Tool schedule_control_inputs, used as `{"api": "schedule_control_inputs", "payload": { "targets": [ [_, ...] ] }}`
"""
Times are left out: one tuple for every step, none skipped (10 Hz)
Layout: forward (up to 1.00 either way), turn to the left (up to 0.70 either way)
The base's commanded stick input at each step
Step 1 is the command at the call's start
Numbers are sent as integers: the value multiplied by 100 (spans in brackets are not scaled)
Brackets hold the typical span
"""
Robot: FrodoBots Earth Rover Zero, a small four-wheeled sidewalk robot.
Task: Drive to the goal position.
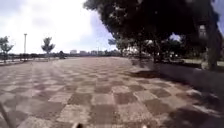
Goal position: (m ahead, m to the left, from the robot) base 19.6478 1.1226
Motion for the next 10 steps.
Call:
{"api": "schedule_control_inputs", "payload": {
  "targets": [
    [70,6],
    [70,0],
    [70,0],
    [70,0],
    [70,0],
    [70,0],
    [70,0],
    [70,0],
    [70,0],
    [70,17]
  ]
}}
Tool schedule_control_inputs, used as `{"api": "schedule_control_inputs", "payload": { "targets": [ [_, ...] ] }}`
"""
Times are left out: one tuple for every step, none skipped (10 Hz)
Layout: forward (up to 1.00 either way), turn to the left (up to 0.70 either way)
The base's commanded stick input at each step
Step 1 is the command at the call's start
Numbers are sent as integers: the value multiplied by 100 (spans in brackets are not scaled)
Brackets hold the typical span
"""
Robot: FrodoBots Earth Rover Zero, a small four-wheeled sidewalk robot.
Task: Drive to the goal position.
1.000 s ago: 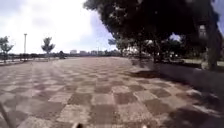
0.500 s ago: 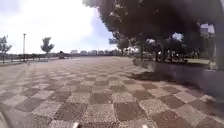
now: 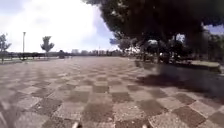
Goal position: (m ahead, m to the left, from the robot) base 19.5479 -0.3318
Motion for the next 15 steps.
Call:
{"api": "schedule_control_inputs", "payload": {
  "targets": [
    [70,35],
    [70,35],
    [70,35],
    [70,35],
    [70,35],
    [70,15],
    [70,0],
    [70,0],
    [70,0],
    [70,0],
    [70,0],
    [70,0],
    [70,0],
    [70,0],
    [70,0]
  ]
}}
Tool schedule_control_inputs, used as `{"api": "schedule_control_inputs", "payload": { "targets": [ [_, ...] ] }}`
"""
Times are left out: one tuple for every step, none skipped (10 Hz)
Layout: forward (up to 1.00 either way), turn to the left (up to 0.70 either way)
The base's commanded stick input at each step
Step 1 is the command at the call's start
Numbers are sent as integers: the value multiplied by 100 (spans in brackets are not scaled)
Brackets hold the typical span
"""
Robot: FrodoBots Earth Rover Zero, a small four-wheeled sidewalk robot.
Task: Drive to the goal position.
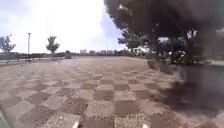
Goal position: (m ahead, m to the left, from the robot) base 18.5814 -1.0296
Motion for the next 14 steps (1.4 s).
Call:
{"api": "schedule_control_inputs", "payload": {
  "targets": [
    [70,0],
    [70,0],
    [70,0],
    [70,0],
    [70,0],
    [70,0],
    [70,0],
    [70,0],
    [70,0],
    [70,0],
    [70,0],
    [70,0],
    [70,10],
    [70,35]
  ]
}}
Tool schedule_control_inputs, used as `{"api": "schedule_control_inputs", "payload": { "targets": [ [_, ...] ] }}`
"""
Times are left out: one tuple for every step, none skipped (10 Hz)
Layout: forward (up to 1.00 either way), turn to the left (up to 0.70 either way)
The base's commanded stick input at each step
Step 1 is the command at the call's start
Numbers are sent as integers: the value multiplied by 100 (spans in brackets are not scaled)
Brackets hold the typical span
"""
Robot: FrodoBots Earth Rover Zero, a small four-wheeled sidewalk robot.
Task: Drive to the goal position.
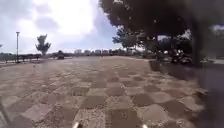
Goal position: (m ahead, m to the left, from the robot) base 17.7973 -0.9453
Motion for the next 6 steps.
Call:
{"api": "schedule_control_inputs", "payload": {
  "targets": [
    [70,35],
    [70,35],
    [70,23],
    [70,0],
    [70,0],
    [70,0]
  ]
}}
